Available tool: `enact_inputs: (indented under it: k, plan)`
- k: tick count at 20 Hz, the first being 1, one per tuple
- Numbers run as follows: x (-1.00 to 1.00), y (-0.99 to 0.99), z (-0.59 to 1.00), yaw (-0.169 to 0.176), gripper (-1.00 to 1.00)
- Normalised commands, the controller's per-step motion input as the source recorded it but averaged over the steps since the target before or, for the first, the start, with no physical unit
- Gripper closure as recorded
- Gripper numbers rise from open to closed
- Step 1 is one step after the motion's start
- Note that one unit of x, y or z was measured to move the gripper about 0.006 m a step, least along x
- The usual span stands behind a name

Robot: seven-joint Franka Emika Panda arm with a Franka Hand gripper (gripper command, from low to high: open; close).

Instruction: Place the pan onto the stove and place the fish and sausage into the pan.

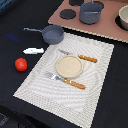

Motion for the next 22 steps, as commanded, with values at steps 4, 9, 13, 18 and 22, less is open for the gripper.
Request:
enact_inputs:
  k: [4, 9, 13, 18, 22]
  plan:
    - [0.0, -0.48, -0.96, -0.068, -1.0]
    - [0.0, -0.45, -0.85, -0.086, -1.0]
    - [-0.02, -0.26, -0.64, -0.113, -1.0]
    - [-0.12, -0.02, -0.48, -0.184, -1.0]
    - [-0.23, 0.0, -0.45, -0.096, -1.0]
